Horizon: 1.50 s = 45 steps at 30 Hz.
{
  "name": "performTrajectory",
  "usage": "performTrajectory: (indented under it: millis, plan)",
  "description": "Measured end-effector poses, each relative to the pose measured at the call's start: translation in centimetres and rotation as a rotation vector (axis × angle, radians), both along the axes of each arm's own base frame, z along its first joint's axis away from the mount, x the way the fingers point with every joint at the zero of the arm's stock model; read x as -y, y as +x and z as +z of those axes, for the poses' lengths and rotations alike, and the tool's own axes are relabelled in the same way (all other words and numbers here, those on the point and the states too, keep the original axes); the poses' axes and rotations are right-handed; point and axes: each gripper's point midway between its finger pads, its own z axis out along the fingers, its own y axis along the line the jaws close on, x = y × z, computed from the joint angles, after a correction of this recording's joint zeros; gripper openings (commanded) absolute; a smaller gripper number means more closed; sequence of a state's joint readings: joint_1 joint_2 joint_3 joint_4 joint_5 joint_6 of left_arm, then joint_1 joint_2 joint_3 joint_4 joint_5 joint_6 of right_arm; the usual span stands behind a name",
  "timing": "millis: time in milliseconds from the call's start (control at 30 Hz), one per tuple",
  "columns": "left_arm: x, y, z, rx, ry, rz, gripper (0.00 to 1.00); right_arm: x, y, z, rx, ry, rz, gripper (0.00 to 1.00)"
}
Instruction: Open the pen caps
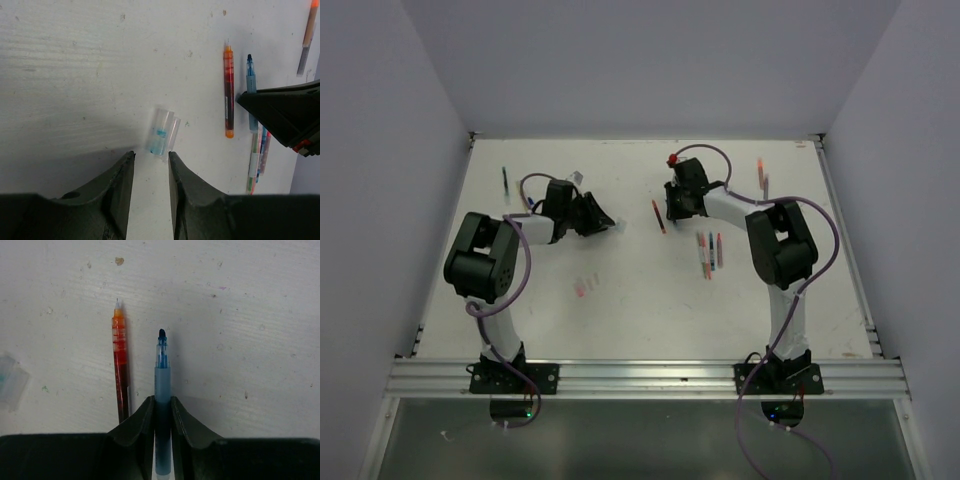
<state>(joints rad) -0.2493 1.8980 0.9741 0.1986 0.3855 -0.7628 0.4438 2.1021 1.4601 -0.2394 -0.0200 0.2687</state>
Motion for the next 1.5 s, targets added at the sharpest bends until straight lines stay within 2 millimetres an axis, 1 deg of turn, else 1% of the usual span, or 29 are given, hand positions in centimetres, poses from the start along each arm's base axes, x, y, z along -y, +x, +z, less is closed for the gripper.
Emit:
performTrajectory:
  millis: [33, 100, 300, 400, 500, 567, 600, 633, 700, 733, 833, 933, 1000, 1033, 1100, 1267, 1400, 1500]
  plan:
    - [0.0, 0.0, 0.0, 0.0, 0.0, 0.0, 0.38, 0.0, 0.0, 0.0, 0.0, 0.002, 0.001, 0.25]
    - [0.0, 0.0, 0.0, 0.001, -0.001, 0.0, 0.38, -0.3, 0.0, 0.1, 0.0, 0.014, 0.004, 0.29]
    - [0.0, -0.1, 0.3, 0.005, -0.002, 0.001, 0.41, -0.6, 0.1, 0.3, 0.006, 0.032, 0.007, 0.35]
    - [0.0, -0.1, 1.0, 0.02, -0.006, 0.001, 0.42, -0.5, 0.2, 0.6, 0.01, 0.034, -0.001, 0.38]
    - [-0.1, -0.2, 1.9, 0.04, -0.011, 0.001, 0.43, 0.1, 0.3, 1.5, 0.026, 0.031, -0.024, 0.4]
    - [0.0, -0.2, 2.5, 0.054, -0.015, 0.002, 0.43, 1.1, 0.8, 2.8, 0.052, 0.027, -0.061, 0.45]
    - [-0.1, -0.2, 2.7, 0.06, -0.017, 0.002, 0.44, 1.8, 1.2, 3.6, 0.069, 0.027, -0.085, 0.49]
    - [-0.1, -0.3, 2.8, 0.064, -0.018, 0.002, 0.44, 2.9, 1.8, 4.4, 0.088, 0.024, -0.118, 0.51]
    - [-0.2, -0.7, 3.1, 0.07, -0.02, 0.002, 0.44, 5.8, 2.9, 5.7, 0.116, 0.011, -0.199, 0.53]
    - [-0.2, -0.9, 3.2, 0.072, -0.021, 0.002, 0.45, 7.7, 3.4, 6.1, 0.123, -0.002, -0.248, 0.53]
    - [-0.3, -1.4, 3.5, 0.081, -0.025, 0.002, 0.45, 13.5, 4.5, 6.3, 0.119, -0.048, -0.384, 0.55]
    - [-0.1, -1.6, 3.9, 0.091, -0.035, -0.002, 0.45, 19.2, 4.5, 6.0, 0.094, -0.107, -0.51, 0.56]
    - [0.2, -1.6, 4.0, 0.098, -0.04, -0.008, 0.45, 21.8, 4.4, 5.8, 0.08, -0.142, -0.569, 0.56]
    - [0.2, -1.7, 4.0, 0.099, -0.042, -0.011, 0.45, 22.7, 4.5, 5.8, 0.079, -0.156, -0.588, 0.56]
    - [0.5, -1.7, 4.1, 0.104, -0.047, -0.019, 0.45, 23.7, 4.7, 5.7, 0.075, -0.176, -0.609, 0.56]
    - [0.9, -1.8, 4.3, 0.108, -0.062, -0.029, 0.46, 25.0, 5.1, 4.9, 0.055, -0.196, -0.626, 0.55]
    - [1.0, -1.9, 4.4, 0.108, -0.065, -0.033, 0.46, 25.8, 5.3, 3.4, 0.025, -0.21, -0.636, 0.53]
    - [1.0, -1.9, 4.4, 0.112, -0.066, -0.034, 0.46, 26.5, 5.1, 2.1, -0.004, -0.222, -0.641, 0.53]
